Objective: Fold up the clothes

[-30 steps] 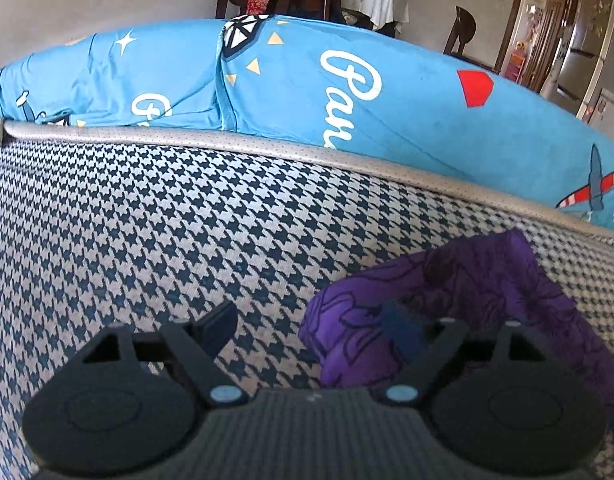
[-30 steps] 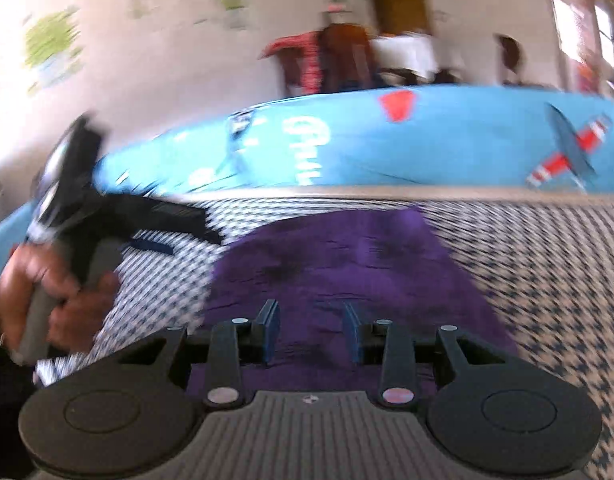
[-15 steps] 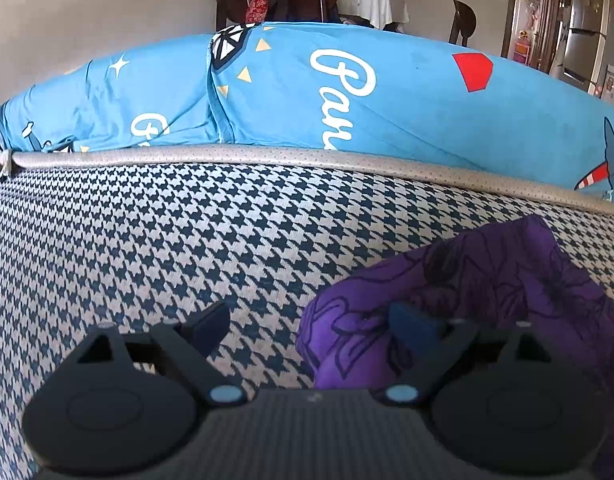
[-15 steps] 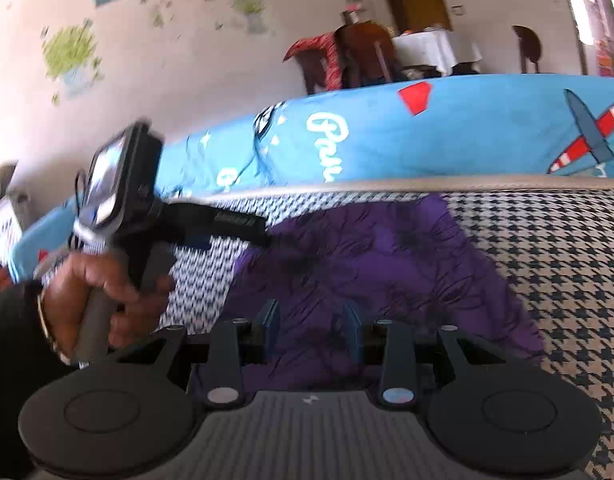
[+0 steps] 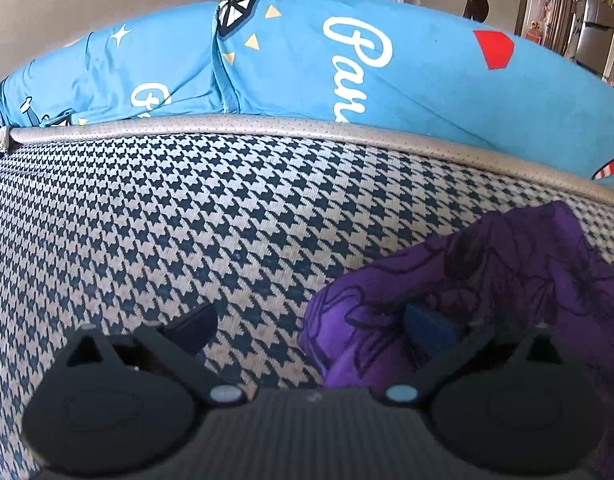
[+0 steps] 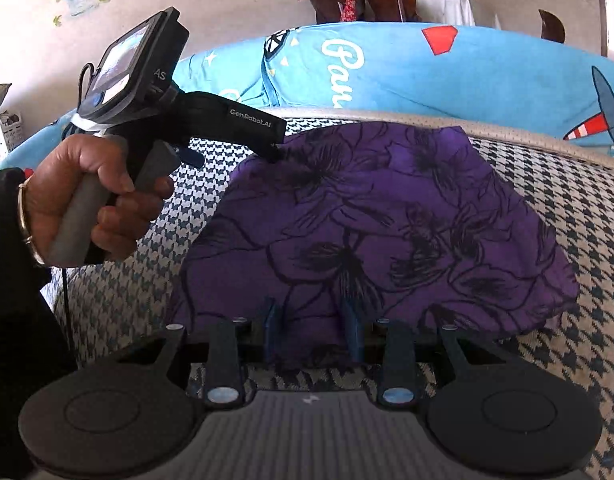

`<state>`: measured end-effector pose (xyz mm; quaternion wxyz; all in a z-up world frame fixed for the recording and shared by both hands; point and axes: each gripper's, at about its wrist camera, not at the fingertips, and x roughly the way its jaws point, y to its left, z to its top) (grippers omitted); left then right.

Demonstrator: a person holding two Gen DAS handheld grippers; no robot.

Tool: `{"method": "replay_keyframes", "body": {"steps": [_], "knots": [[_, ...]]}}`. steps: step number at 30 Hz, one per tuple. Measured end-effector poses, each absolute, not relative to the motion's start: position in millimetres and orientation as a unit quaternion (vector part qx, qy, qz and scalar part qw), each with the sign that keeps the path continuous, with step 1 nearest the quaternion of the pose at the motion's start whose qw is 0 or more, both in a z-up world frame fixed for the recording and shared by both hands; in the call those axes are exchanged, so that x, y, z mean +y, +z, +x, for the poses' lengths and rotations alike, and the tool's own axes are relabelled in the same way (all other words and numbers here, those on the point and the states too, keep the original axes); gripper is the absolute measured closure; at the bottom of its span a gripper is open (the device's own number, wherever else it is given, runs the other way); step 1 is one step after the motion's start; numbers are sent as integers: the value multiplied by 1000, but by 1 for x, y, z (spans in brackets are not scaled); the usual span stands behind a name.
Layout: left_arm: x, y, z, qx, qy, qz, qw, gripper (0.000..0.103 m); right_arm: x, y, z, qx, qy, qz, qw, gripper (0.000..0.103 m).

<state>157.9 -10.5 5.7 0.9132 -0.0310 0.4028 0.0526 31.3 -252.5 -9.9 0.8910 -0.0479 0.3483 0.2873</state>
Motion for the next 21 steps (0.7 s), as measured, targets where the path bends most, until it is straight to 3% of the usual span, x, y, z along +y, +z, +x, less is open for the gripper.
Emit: {"method": "replay_keyframes", "body": {"steps": [21], "knots": [[-23,26,140,347,36,-8,937,0,-228,10,10,288,358,-52,887,68]]}}
